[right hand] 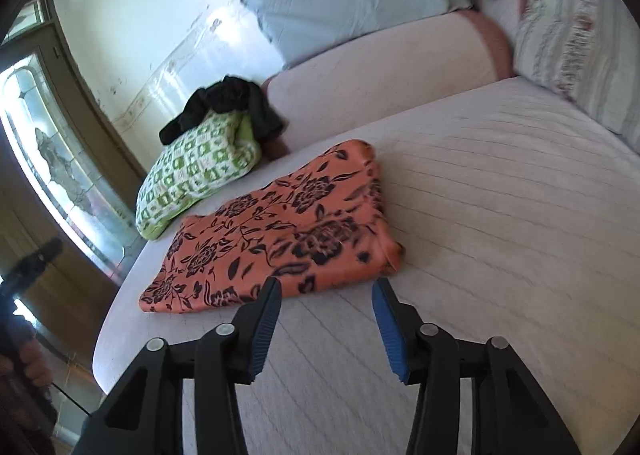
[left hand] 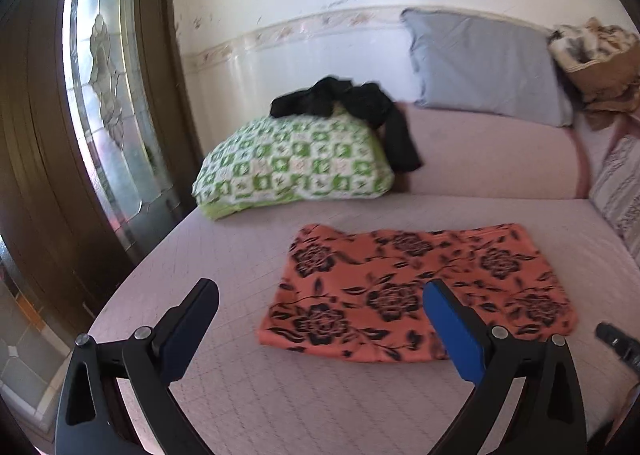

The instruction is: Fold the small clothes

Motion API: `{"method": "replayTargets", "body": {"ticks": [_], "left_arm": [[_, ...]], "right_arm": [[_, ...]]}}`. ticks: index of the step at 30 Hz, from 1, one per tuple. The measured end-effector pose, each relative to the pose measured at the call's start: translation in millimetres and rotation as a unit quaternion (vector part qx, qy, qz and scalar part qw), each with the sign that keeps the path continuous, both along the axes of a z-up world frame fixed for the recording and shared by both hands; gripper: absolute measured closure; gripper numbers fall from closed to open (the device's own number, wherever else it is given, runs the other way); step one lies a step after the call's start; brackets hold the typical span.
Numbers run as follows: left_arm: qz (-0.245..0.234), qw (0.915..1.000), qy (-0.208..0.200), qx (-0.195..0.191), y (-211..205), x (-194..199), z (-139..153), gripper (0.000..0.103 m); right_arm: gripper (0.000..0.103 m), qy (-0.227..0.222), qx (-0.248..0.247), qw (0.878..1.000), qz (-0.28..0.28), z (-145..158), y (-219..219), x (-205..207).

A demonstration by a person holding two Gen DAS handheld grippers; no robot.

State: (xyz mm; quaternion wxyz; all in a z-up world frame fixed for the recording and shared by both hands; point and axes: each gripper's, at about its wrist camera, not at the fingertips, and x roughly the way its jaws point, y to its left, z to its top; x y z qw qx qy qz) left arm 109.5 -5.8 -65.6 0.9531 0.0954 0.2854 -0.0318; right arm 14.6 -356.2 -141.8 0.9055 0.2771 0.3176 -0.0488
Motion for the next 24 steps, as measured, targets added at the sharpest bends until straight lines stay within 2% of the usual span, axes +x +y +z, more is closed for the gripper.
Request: {"method": "replayTargets", "body": {"ticks": [5,11,12,13,15,16,17,18,20,23,24], "left_arm": [[0.046,0.9979,0.045,-0.001,26.3,56.2,-28.9,0.001],[0.070,0.9945,0.077,-0.011,28.4,111.0,-73.4,0.001],[0.071,0.9925,0.099,-0.006,26.5,122.7,-87.6,0.001],[0.079,0.9895,0.121,0.000,26.2,129.7,-98.4,0.001],[0.099,0.9748,0.200,0.014,28.2,148.8,-143.6,0.001],[0.105,0.9658,0.235,0.029,29.0,153.6,-163.8,0.001],[0.108,0.9648,0.239,0.009,34.9,151.0,-175.6,0.001],[0.114,0.9680,0.223,-0.016,41.0,144.7,-169.7,0.001],[0.120,0.9695,0.213,-0.020,44.6,138.2,-154.9,0.001],[0.130,0.9782,0.162,-0.010,50.0,114.2,-132.7,0.001],[0.133,0.9784,0.157,-0.026,55.9,103.8,-129.2,0.001]], "right_arm": [[0.055,0.002,0.051,0.998,0.025,-3.9,-11.2,68.9],[0.055,0.025,0.044,0.998,0.035,-19.0,-5.1,121.9],[0.055,0.035,0.047,0.998,0.033,-25.0,-5.9,126.7],[0.055,0.064,0.047,0.997,0.025,-38.4,-7.1,133.5],[0.061,0.149,0.036,0.988,0.018,-69.2,-8.1,145.9],[0.066,0.155,0.033,0.987,0.020,-76.5,-8.1,145.8],[0.066,0.141,0.025,0.989,0.020,-69.9,-6.8,142.8],[0.066,0.138,0.022,0.990,0.024,-64.8,-5.6,141.3],[0.066,0.110,0.032,0.993,0.026,-53.6,-5.7,131.3],[0.066,0.077,0.053,0.995,0.029,-40.9,-5.8,115.1],[0.066,0.068,0.062,0.995,0.031,-37.5,-5.9,110.1]]}}
